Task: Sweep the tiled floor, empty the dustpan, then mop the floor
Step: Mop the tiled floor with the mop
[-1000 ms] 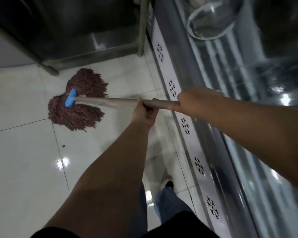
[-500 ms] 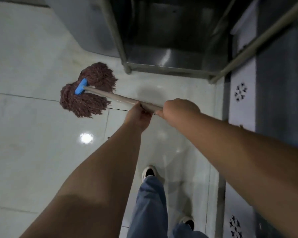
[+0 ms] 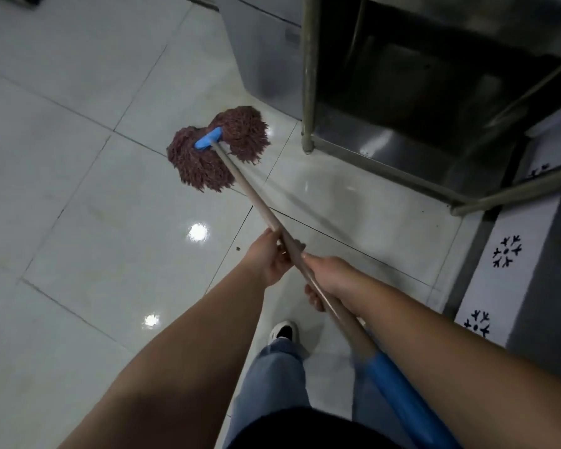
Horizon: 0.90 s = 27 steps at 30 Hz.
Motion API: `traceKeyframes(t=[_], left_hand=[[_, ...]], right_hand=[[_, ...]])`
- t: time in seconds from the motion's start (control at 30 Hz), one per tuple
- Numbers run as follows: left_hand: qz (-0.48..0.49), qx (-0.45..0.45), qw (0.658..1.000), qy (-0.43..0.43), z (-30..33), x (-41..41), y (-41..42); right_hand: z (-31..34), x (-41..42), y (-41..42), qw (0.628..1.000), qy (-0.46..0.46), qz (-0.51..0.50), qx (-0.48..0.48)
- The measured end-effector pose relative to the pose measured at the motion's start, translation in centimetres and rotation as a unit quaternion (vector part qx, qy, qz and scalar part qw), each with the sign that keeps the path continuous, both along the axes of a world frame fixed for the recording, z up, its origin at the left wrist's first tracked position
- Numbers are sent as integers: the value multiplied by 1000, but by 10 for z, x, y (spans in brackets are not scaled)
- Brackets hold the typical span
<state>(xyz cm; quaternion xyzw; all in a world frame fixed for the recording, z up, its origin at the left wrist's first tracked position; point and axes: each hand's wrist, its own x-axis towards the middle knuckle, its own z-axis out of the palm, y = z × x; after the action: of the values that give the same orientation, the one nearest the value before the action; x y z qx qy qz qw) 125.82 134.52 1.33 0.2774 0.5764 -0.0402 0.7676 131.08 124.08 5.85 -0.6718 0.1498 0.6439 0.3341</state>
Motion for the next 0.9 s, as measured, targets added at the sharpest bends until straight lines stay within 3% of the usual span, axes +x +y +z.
traceKeyframes(t=[0.13,0.3,0.43,0.53,0.67,0.9], left_hand=[[40,0,999,2,14,37,-40],[83,-68,994,19,17,88,-116],[155,-50,985,54,14,106,-154],[192,0,978,78,8,103,-140],[125,71,984,108,-2,93,-104],[82,27,992,89,-19,105,20]], right_hand=[[25,41,-45,1000,-14,20,-1],[59,81,-132,999,0,35,-34],[57,91,-145,997,-16,64,-45],[47,79,-130,999,-7,44,-23],[32,64,-92,996,-12,83,-16],[11,81,29,989,-37,136,-32]])
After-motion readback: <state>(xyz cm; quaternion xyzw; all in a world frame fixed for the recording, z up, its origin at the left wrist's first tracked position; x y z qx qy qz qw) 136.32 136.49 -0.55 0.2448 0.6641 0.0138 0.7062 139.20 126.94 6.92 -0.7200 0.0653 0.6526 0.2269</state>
